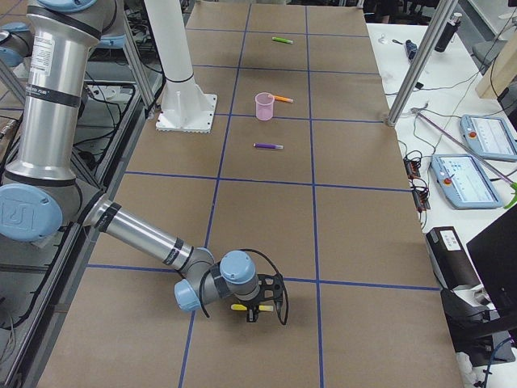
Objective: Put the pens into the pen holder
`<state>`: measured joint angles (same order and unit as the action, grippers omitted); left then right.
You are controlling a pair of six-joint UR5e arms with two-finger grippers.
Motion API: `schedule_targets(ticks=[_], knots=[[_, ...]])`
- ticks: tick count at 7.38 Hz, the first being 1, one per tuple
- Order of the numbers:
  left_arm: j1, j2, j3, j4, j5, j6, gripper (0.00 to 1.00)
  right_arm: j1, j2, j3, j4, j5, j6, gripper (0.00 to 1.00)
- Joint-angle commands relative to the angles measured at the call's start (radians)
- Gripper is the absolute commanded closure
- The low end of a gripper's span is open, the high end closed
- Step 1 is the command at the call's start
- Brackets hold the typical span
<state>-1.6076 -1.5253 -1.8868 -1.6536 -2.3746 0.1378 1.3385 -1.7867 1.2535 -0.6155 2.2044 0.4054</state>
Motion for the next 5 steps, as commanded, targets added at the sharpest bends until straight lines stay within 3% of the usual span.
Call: schedule_targets(ticks=[1,3,5], knots=[[0.0,-0.003,-0.002,0.0,0.0,0.0,0.0,0.002,0.004,0.169,0.005,0.001,-0.003,1.0],[0.0,-0.001,-0.006,-0.024,-0.02,0.0,0.0,-0.027,0.085,0.329,0.017,0.017,-0.002,1.0],[0.032,-0.006,0.006,-0.153,-0.037,-0.001,0.0,-0.14,0.195,0.346,0.129,0.037,0.018,1.0]])
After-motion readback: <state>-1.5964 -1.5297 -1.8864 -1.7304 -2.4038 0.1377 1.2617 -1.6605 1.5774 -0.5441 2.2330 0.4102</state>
